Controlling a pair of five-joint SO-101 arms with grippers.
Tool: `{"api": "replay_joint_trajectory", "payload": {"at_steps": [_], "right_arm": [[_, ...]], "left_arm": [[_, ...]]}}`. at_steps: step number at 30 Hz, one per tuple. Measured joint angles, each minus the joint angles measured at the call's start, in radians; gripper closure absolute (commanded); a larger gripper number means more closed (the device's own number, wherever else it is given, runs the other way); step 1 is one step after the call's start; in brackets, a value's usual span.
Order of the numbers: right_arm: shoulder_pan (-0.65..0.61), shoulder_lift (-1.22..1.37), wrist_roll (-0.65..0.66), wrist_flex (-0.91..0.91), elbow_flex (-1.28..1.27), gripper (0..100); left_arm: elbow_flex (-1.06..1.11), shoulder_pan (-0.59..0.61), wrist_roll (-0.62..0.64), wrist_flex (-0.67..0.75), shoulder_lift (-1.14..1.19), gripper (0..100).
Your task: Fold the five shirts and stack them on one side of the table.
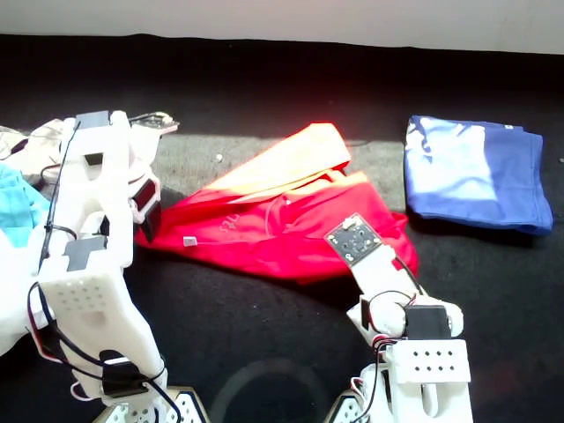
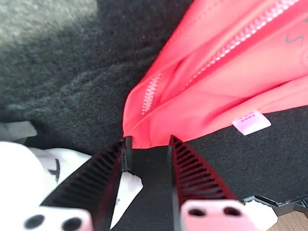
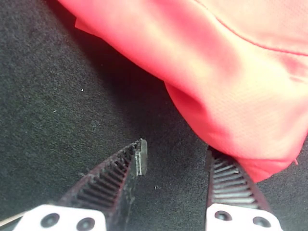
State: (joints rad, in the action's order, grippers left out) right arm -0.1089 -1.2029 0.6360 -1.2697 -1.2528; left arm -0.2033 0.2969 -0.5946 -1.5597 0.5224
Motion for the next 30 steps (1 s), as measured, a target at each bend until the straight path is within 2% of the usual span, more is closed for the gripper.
{"api": "replay_joint_trajectory", "payload": {"at_steps": [11,17,22,30], "right_arm": [[0.0,0.0,0.0,0.0,0.0,79.7],[0.0,0.0,0.0,0.0,0.0,79.7],[0.0,0.0,0.0,0.0,0.0,79.7],[0.0,0.0,0.0,0.0,0.0,79.7]], "left_arm": [[0.112,0.0,0.0,0.199,0.0,86],[0.11,0.0,0.0,0.198,0.0,86],[0.041,0.003,0.0,0.12,0.0,79],[-0.058,0.028,0.0,0.049,0.018,78]]}}
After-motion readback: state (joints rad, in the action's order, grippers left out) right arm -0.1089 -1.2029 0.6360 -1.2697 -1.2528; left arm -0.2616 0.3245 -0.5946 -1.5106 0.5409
